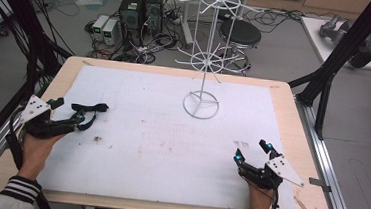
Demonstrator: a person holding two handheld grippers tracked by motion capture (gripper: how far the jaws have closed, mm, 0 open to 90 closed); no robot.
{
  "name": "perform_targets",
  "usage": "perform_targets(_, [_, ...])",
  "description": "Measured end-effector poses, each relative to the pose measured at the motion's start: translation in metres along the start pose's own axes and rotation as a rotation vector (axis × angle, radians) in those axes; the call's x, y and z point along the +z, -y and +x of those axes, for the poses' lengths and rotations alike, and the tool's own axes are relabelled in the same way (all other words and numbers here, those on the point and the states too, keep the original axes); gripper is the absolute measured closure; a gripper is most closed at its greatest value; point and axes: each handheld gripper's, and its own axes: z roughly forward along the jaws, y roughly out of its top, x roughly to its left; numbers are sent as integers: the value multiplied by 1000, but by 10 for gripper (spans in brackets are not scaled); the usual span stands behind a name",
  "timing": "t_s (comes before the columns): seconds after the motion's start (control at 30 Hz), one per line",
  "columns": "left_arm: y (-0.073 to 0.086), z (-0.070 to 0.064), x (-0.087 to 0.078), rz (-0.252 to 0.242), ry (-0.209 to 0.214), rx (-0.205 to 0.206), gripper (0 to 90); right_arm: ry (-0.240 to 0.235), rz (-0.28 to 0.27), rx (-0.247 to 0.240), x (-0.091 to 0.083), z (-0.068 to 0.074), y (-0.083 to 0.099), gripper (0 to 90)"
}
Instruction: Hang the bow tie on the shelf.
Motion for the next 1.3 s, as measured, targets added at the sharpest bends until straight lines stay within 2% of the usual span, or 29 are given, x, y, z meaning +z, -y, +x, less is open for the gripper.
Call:
perform_targets(0.07, [-3, 3, 6, 44, -5, 3, 165, 2, -2, -4, 0, 0, 0, 105])
perform_targets(0.2, [-5, 8, 12, 93, -21, -13, 165, -1, 0, 1, 0, 0, 0, 105])
perform_targets(0.5, [-7, 18, 18, 208, -45, -15, 169, 0, 2, 4, 0, 0, 0, 105])
perform_targets(0.57, [-7, 20, 20, 220, -43, -20, 169, 0, 1, 3, 0, 0, 0, 105])
perform_targets(0.73, [-7, 27, 27, 268, -56, -4, 173, 1, 2, 2, 0, 0, 0, 105])
perform_targets(0.9, [-8, 36, 37, 321, -46, 8, 176, 0, -1, 2, 0, 0, 0, 105])
perform_targets(1.07, [-3, 41, 42, 371, -46, -16, 180, 0, 0, 3, 0, 0, 0, 105])
perform_targets(1.3, [0, 42, 43, 408, -48, -15, 191, 0, 0, 7, 0, 0, 0, 105])
